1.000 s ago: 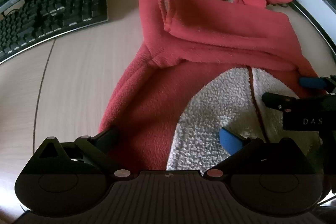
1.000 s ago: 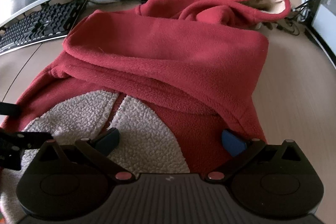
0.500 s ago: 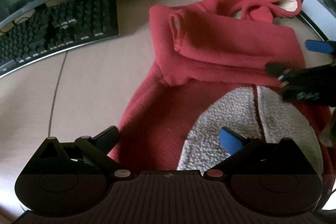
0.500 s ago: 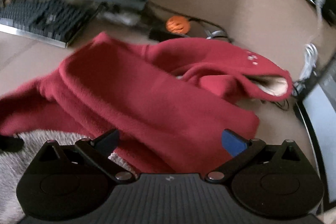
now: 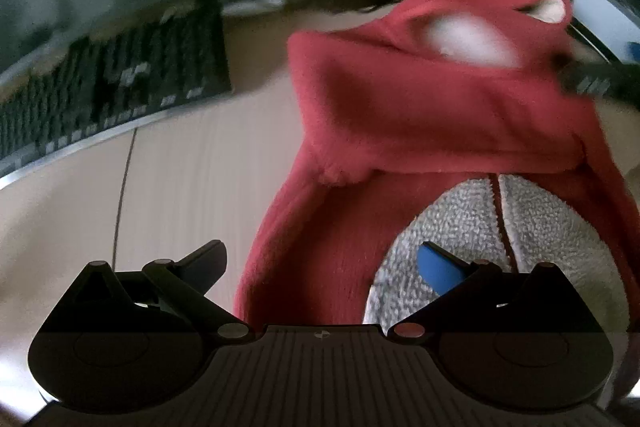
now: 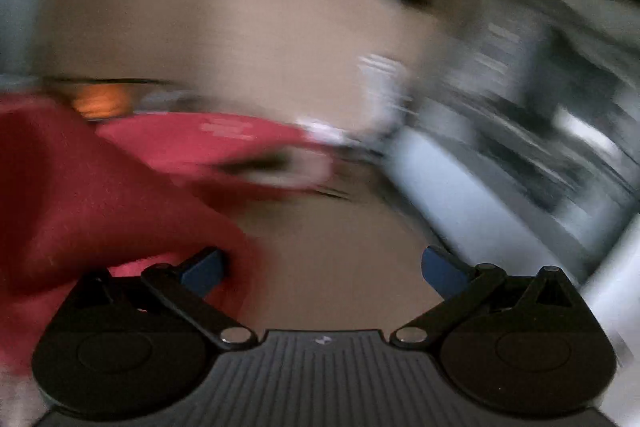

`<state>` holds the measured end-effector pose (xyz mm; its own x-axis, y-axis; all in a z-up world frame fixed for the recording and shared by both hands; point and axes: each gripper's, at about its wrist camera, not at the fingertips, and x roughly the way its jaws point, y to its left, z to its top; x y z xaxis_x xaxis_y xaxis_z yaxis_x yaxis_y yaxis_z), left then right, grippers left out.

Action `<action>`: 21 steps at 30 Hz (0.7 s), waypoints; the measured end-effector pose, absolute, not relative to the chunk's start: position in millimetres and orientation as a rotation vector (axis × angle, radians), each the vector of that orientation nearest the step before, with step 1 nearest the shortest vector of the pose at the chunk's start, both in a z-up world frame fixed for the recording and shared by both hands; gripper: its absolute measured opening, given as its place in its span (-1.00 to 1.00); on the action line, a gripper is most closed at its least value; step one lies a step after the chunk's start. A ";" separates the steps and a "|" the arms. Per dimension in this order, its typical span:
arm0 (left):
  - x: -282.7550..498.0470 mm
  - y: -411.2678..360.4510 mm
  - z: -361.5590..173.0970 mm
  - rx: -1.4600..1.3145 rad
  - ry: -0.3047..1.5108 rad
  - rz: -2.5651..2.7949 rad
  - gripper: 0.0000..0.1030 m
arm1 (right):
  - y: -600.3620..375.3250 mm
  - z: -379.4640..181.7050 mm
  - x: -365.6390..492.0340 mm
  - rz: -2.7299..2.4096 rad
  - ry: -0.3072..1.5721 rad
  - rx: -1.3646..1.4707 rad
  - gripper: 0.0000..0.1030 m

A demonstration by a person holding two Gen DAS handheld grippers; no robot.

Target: Fold clothes

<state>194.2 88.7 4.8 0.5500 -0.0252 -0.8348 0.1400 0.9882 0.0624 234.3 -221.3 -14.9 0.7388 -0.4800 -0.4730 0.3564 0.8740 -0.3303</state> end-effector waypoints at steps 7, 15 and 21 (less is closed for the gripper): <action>214.4 44.5 -6.6 0.444 0.848 -0.226 1.00 | -332.6 -29.8 178.3 -0.693 0.712 0.086 1.00; 247.4 23.1 -17.6 0.684 0.614 -0.121 1.00 | -330.5 -23.5 150.1 -0.606 0.693 0.111 1.00; 262.7 138.0 19.6 0.379 0.579 0.340 1.00 | -297.5 -14.8 163.7 -0.422 0.725 0.057 1.00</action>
<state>262.7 138.0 19.6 0.7852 0.4119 -0.4623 -0.2028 0.8765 0.4365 163.7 -297.5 -14.8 0.6686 -0.3544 -0.6538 0.3933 0.9147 -0.0936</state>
